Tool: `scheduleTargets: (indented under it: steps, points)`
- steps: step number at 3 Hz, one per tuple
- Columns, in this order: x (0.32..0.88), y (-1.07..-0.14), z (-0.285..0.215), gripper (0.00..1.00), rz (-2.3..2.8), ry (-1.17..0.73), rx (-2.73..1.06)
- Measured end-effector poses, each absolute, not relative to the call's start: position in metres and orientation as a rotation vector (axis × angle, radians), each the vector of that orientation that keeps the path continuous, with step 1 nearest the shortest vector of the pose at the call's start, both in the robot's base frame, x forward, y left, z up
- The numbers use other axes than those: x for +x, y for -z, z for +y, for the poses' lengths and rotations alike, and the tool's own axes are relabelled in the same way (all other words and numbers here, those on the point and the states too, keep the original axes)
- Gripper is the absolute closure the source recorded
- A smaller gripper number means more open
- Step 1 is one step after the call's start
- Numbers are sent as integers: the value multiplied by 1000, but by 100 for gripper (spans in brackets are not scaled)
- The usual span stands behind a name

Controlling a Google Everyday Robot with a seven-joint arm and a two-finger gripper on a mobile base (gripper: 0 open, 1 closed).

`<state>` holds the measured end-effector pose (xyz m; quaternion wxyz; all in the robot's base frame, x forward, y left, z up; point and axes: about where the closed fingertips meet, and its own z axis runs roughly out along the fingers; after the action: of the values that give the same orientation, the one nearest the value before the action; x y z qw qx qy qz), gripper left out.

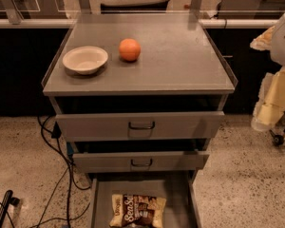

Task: Pick brown chip bag from bottom drawer and place on counter

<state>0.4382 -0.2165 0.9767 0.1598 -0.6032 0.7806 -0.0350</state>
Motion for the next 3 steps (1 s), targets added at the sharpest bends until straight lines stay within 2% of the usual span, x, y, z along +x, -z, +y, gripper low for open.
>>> scheduleTargets:
  steps: [2,3]
  points:
    - [436,-978,-218,0,2212,100,-1705]
    - [427,-953,-218,0,2187,-35,-1661]
